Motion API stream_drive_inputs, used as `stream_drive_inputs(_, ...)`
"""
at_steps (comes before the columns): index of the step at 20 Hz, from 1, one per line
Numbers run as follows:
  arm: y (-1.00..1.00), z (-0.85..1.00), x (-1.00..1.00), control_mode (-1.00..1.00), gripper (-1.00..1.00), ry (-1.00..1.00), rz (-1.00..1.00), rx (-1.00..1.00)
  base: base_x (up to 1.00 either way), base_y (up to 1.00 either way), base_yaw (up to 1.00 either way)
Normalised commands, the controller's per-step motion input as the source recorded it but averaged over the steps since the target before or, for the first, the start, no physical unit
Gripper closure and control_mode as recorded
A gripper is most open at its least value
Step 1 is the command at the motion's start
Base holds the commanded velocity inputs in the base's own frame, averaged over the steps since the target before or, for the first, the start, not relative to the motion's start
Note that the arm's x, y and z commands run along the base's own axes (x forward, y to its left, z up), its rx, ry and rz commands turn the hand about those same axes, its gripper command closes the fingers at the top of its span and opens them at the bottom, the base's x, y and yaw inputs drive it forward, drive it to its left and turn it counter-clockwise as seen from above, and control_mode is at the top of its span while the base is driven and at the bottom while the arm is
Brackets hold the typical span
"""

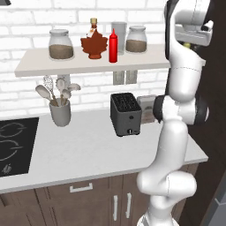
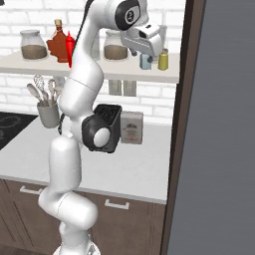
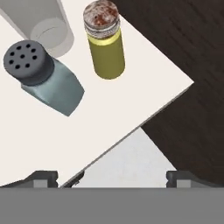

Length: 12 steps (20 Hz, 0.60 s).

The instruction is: Put the shaker and condiment bottle from the counter next to their counterparts in the cabinet.

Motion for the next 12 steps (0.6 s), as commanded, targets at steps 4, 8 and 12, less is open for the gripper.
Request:
stream_drive_inputs(4,0.0,-0.2,-1.0,-1.0,-1.0,-0.04,0.01,0.0,0.0,0.0,0.0)
stream_drive_inputs(8,0.04,-0.22,-1.0,-1.0,-1.0,-0.14,0.02,0.0,0.0,0.0,0.0)
stream_drive_inputs(12,0.12,-0.25,-0.93,-1.0,-1.0,-0.06,0.02,0.0,0.0,0.0,0.0)
